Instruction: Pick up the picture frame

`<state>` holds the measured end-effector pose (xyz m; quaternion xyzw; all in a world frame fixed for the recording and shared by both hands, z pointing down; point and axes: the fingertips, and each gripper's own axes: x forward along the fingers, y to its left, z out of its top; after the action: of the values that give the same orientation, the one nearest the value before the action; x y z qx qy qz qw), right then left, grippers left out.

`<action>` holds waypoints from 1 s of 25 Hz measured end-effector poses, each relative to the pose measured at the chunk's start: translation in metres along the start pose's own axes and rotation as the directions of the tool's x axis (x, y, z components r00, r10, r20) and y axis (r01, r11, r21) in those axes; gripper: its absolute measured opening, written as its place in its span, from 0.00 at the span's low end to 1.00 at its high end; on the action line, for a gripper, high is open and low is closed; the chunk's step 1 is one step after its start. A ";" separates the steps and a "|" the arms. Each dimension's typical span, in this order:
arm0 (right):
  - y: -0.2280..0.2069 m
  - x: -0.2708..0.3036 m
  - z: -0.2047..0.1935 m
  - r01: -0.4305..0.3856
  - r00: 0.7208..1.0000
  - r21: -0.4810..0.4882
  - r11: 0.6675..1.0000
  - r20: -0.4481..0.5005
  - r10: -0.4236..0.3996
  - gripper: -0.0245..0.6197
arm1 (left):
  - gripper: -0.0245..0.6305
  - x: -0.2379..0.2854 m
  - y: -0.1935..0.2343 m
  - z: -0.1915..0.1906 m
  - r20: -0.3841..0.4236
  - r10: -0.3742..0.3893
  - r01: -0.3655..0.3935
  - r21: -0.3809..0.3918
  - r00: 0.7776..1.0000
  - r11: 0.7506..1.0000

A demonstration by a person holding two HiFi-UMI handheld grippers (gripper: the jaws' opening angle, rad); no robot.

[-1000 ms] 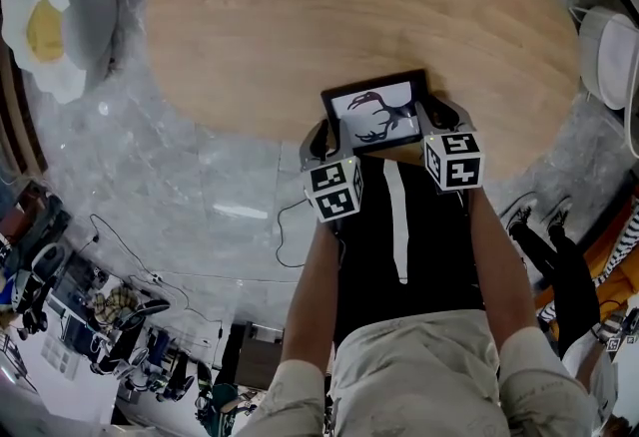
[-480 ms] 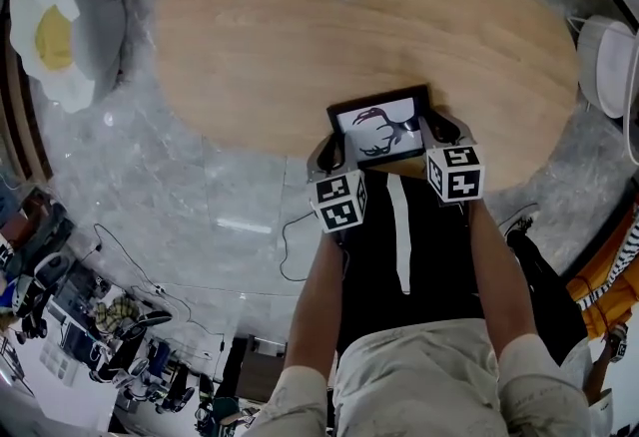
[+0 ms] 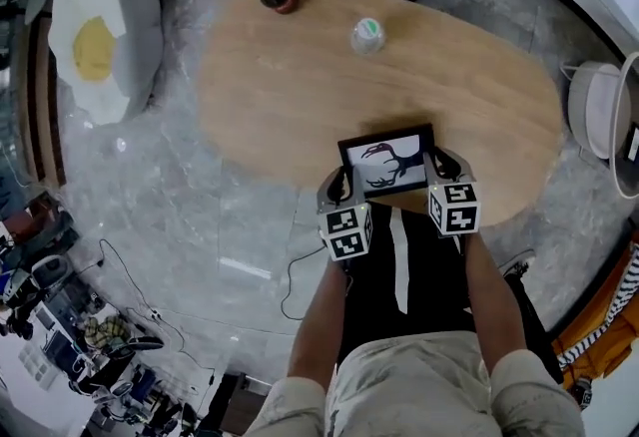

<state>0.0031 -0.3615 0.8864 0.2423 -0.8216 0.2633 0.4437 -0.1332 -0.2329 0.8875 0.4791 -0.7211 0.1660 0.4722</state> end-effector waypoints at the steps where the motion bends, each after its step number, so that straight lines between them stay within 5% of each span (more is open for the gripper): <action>1: 0.002 -0.007 0.005 0.002 1.000 -0.002 1.000 0.010 -0.002 0.15 | 0.17 -0.006 -0.001 0.005 0.010 0.001 -0.001 0.001 1.000 1.000; 15: 0.026 -0.102 0.134 0.021 0.972 -0.081 0.997 0.235 -0.002 0.15 | 0.16 -0.096 -0.016 0.131 0.230 0.015 -0.021 0.026 0.973 0.999; 25: 0.058 -0.188 0.234 0.029 0.899 -0.140 0.990 0.437 0.036 0.15 | 0.16 -0.187 -0.024 0.227 0.432 0.046 -0.071 0.042 0.901 0.997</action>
<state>-0.0823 -0.4390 0.6034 0.2613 -0.9175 0.1432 0.2635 -0.2132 -0.3017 0.6116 0.4955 -0.8165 0.0906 0.2822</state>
